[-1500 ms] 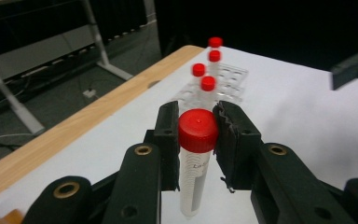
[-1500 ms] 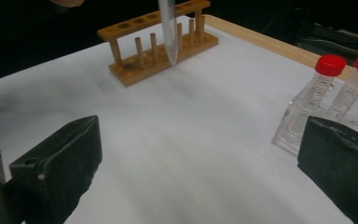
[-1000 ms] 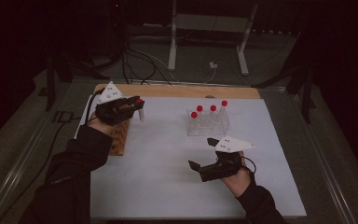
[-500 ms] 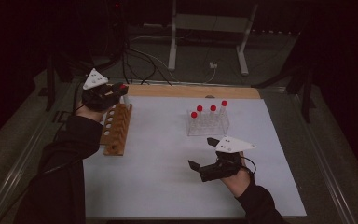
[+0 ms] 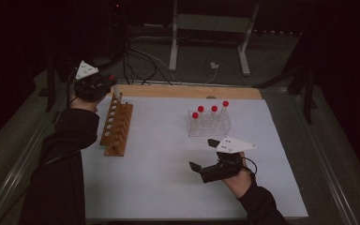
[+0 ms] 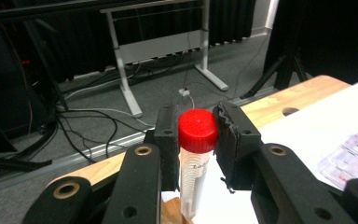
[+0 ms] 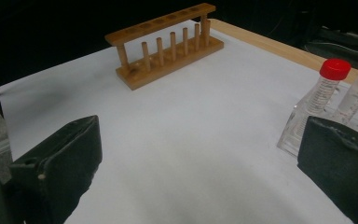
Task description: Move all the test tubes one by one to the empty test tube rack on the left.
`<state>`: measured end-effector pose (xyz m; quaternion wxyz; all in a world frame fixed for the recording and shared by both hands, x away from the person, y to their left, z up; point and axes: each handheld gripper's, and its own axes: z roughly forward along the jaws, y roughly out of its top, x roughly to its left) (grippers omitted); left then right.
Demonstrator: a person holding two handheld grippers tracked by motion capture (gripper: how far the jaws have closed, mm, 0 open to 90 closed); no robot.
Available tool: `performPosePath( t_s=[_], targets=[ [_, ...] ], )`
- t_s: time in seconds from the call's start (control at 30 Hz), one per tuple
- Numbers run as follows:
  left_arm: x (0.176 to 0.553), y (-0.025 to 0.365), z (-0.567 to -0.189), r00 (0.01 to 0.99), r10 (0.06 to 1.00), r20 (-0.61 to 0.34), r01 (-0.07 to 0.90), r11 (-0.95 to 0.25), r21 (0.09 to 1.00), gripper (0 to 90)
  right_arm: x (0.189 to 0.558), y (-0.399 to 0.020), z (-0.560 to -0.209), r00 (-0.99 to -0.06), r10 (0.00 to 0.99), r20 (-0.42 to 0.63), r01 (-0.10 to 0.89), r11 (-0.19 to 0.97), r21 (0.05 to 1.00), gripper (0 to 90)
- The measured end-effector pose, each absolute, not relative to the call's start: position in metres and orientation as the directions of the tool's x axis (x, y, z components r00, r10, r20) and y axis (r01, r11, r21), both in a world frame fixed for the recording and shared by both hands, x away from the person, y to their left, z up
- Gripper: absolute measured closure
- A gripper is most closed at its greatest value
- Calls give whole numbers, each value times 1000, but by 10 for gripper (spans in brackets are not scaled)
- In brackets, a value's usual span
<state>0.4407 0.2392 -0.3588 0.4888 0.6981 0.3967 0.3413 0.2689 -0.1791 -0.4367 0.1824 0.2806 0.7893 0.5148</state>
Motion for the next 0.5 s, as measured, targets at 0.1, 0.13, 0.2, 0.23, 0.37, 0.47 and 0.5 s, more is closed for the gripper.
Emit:
performPosePath(
  t_s=[0.1,0.13,0.2,0.23,0.37,0.47,0.5],
  targets=[
    [447,241,-362,434,896,88,229,-204,952,721,269,-179,-437,-776,630,0,255,313,915,0],
    [449,242,-364,429,900,83,228,-197,954,721,269,-179,-437,-777,630,0,254,313,915,0],
    [452,243,-368,406,910,83,233,-191,954,721,269,-179,-437,-777,630,0,255,314,915,0],
    [454,243,-369,402,913,76,240,-185,953,721,269,-179,-437,-777,629,0,255,314,914,0],
    [459,243,-377,367,926,90,239,-187,953,720,269,-179,-438,-778,628,3,257,314,914,0],
    [463,244,-381,358,930,85,244,-182,953,720,270,-178,-439,-779,628,6,261,315,913,0],
    [464,243,-383,350,932,95,245,-189,951,721,270,-178,-439,-777,629,5,261,315,913,0]
  ],
)
